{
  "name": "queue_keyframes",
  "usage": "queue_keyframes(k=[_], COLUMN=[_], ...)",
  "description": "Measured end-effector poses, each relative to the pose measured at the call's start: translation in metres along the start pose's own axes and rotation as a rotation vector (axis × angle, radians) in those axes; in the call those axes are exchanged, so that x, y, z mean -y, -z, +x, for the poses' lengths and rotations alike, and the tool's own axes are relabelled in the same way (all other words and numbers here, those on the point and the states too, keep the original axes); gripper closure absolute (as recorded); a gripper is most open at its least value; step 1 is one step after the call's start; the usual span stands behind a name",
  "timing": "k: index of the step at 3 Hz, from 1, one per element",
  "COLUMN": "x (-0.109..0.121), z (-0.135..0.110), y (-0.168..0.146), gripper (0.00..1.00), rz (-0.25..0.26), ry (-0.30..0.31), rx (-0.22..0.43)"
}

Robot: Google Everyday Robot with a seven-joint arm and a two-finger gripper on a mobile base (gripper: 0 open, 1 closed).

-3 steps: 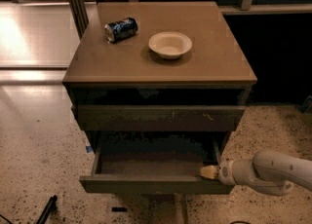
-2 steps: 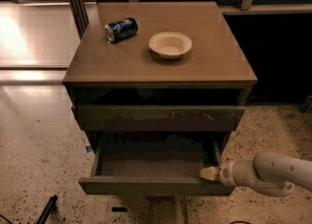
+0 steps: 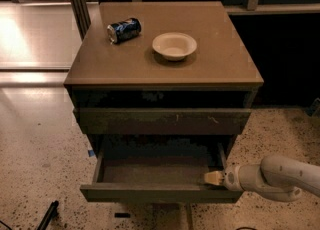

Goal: Open middle drawer

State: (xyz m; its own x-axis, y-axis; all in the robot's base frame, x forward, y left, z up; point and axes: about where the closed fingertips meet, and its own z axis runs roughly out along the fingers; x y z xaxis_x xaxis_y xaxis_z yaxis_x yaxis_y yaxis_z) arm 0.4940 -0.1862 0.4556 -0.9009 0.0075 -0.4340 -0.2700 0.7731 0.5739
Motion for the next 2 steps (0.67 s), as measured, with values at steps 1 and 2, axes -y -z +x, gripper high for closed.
queue_keyframes(k=[1,2], x=[-0.022,-0.054], z=[-0.025,-0.057], y=[0.015,0.042], gripper=[1.00,1.00], rz=[-0.015,-0.016], ry=[0.101,0.228], rx=[0.062,0.161])
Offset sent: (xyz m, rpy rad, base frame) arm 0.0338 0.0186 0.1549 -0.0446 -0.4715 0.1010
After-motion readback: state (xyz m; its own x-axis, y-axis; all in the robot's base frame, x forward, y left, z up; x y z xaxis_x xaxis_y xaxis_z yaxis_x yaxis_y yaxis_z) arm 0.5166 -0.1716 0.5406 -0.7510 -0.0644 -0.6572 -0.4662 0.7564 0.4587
